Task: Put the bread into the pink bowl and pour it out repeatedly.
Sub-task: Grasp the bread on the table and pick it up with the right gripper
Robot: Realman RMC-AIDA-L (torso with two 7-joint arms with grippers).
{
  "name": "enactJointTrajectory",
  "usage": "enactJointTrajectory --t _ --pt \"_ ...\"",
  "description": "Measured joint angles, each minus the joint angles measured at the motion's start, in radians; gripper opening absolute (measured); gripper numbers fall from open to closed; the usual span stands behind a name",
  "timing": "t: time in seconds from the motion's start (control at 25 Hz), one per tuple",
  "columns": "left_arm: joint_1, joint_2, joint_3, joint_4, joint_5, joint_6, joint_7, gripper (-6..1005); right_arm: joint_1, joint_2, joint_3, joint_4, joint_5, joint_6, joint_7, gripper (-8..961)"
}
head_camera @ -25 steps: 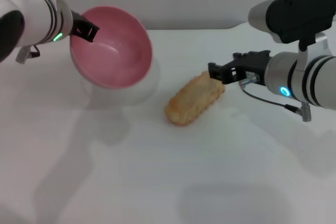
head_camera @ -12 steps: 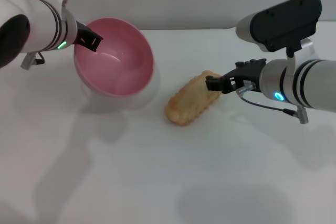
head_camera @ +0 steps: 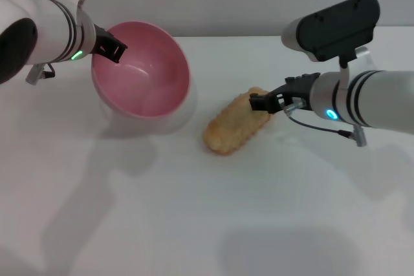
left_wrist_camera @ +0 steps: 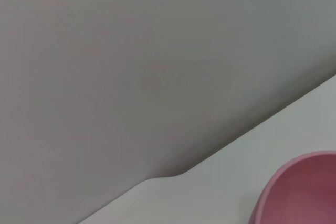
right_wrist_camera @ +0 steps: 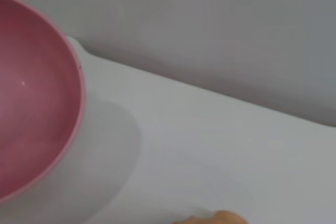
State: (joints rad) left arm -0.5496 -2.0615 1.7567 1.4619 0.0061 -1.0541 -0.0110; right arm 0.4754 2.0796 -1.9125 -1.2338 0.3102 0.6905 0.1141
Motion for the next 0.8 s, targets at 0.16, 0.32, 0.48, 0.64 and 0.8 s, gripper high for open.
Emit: enactJointTrajectory --t 0.16,0.32,0.48,0.64,0.8 --pt "0.0 0.0 -0.001 -0.003 0.0 0.005 0.002 48 0.03 0.0 -0.01 0.05 0.037 -0.026 0.001 814" --pt "-0.002 0.0 -0.001 -0.008 0.0 0.008 0.003 48 0.049 0.002 -0.02 0.074 0.06 -0.031 0.001 813" --pt "-0.007 0.0 -0.001 -0.01 0.0 0.008 0.013 48 0.06 0.003 -0.031 0.111 0.103 -0.06 -0.001 813" --pt "-0.014 0.0 0.0 -0.013 -0.001 0.008 0.021 48 0.086 0.003 -0.046 0.157 0.137 -0.075 -0.006 813" --pt "-0.017 -0.001 0.002 -0.013 -0.003 0.01 0.028 48 0.099 0.004 -0.049 0.186 0.138 -0.081 -0.006 812"
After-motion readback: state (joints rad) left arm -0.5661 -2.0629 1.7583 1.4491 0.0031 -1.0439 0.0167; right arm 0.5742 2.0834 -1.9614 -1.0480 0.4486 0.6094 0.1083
